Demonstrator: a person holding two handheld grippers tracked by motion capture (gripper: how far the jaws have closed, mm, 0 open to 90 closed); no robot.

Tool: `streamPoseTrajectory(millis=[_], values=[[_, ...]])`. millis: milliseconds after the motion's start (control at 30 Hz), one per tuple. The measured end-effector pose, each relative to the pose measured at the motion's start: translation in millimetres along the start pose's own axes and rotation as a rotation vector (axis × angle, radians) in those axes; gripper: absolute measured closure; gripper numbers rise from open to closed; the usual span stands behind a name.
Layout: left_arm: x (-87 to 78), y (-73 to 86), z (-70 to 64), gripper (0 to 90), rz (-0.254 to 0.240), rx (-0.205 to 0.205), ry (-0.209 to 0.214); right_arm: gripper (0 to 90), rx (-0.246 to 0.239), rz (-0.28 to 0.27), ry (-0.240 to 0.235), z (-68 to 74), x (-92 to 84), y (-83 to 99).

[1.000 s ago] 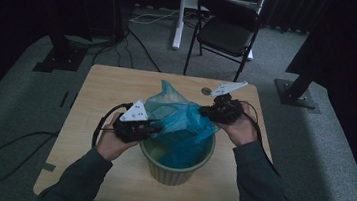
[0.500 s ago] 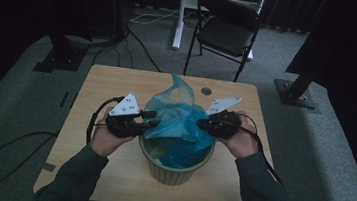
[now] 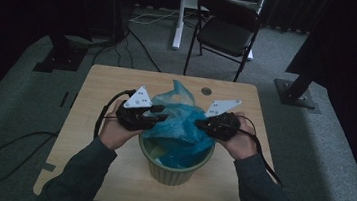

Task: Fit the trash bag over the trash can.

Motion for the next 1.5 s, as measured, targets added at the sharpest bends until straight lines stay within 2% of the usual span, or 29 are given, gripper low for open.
streamPoseTrajectory(millis=[200, 433, 633, 833, 1033, 1200, 1267, 1300, 1367, 1400, 1500], values=[[18.1, -8.0, -4.0, 71.3, 0.053, 0.014, 0.003, 87.3, -0.009, -0.008, 0.000, 1.6, 0.5, -0.1], [31.4, -17.0, -9.2, 74.2, 0.085, 0.046, 0.002, 87.3, -0.011, -0.020, 0.002, 2.2, -0.9, -0.8], [40.9, -21.1, -10.8, 72.1, 0.105, 0.058, 0.023, 87.3, -0.013, -0.022, 0.000, 2.0, 0.1, -1.4], [50.5, -27.0, -14.5, 68.9, 0.128, 0.096, 0.048, 87.3, -0.014, -0.026, 0.000, 2.1, 0.6, -1.7], [60.1, -31.2, -14.3, 64.9, 0.147, 0.092, 0.061, 87.4, -0.012, -0.028, 0.003, 2.0, -1.8, -1.5], [69.5, -32.2, -18.1, 64.4, 0.186, 0.102, 0.080, 87.5, -0.012, -0.032, 0.007, 1.1, -1.6, -1.6], [72.4, -32.7, -20.3, 66.3, 0.199, 0.118, 0.086, 87.4, -0.013, -0.032, 0.007, 1.0, -1.6, -1.6], [72.9, -32.6, -21.3, 77.9, 0.203, 0.131, 0.088, 87.4, -0.012, -0.031, 0.008, 1.1, -1.9, -1.4], [72.6, -32.3, -22.7, 86.6, 0.205, 0.145, 0.091, 87.4, -0.011, -0.035, 0.009, 0.5, -2.9, -0.6], [71.8, -32.2, -23.1, 89.3, 0.203, 0.147, 0.091, 87.4, -0.007, -0.035, 0.010, 0.3, -3.8, 0.1], [67.3, -31.1, -23.3, 89.6, 0.194, 0.146, 0.081, 87.3, 0.004, -0.040, 0.014, -0.5, -6.4, 2.5]])
Point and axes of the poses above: each handheld gripper's, and its own axes: x roughly forward along the jaws, y roughly out of its underside, z roughly to its left, the point moved 1 cm from there along x, roughly forward along the jaws, and after that the axes turned 13 degrees about -y, right-handed, at the moved point
